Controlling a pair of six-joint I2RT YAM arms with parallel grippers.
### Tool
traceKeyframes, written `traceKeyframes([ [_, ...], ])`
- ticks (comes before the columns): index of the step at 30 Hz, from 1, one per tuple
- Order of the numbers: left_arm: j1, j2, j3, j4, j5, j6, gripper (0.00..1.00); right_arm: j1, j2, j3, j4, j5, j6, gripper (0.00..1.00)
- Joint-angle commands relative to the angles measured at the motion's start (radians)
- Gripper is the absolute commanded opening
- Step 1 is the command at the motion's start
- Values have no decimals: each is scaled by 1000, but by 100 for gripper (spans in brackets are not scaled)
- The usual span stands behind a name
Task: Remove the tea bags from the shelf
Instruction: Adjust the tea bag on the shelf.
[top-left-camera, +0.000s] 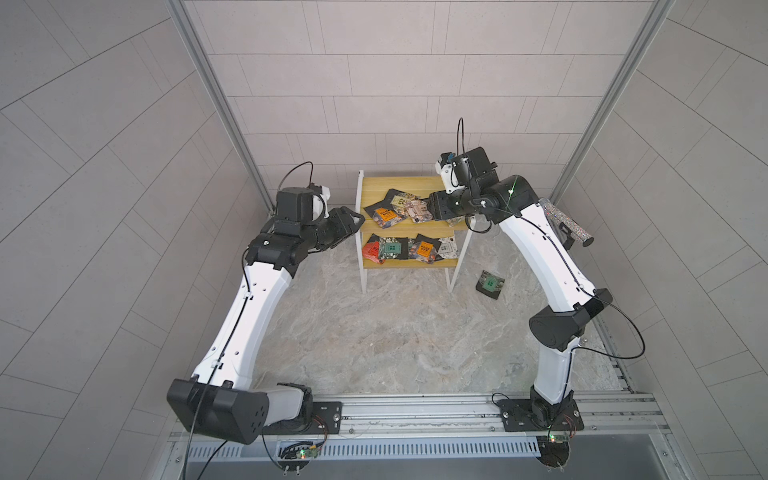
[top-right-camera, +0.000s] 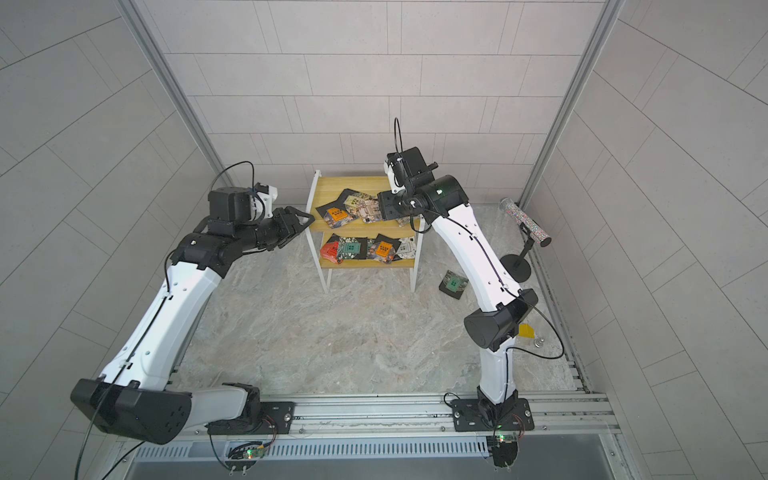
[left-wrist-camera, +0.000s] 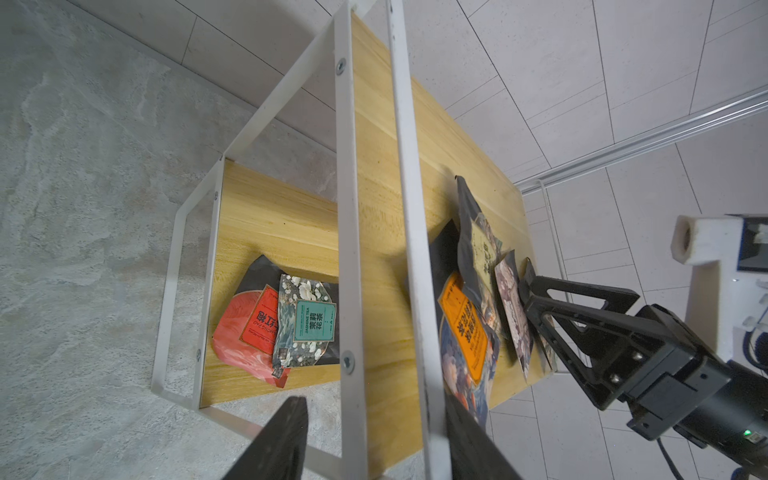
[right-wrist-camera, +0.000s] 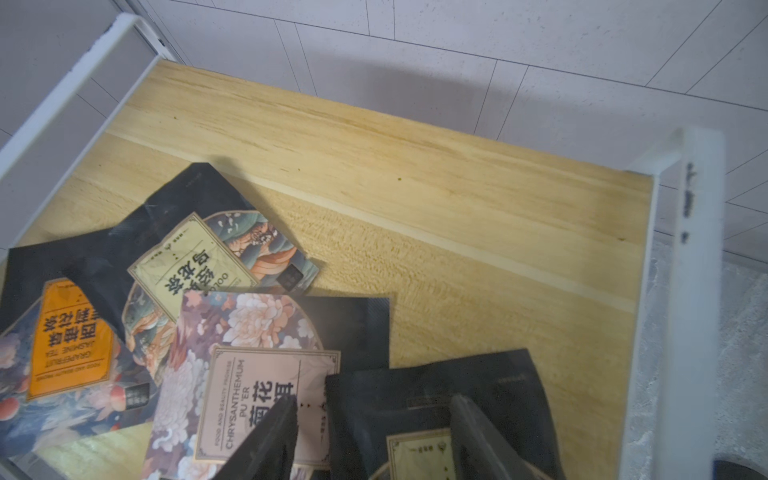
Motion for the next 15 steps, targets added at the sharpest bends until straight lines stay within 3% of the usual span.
traceKeyframes([
  [1,3,-15,-19,-18,-25,3,56,7,46,38,-88,-26,12,63],
  [7,3,-15,-20,-20,-25,7,56,14,61,169,-117,22,-26,65],
  [15,3,-13,-19,-20,-25,5,56,14,4,150,-135,70,-51,68],
])
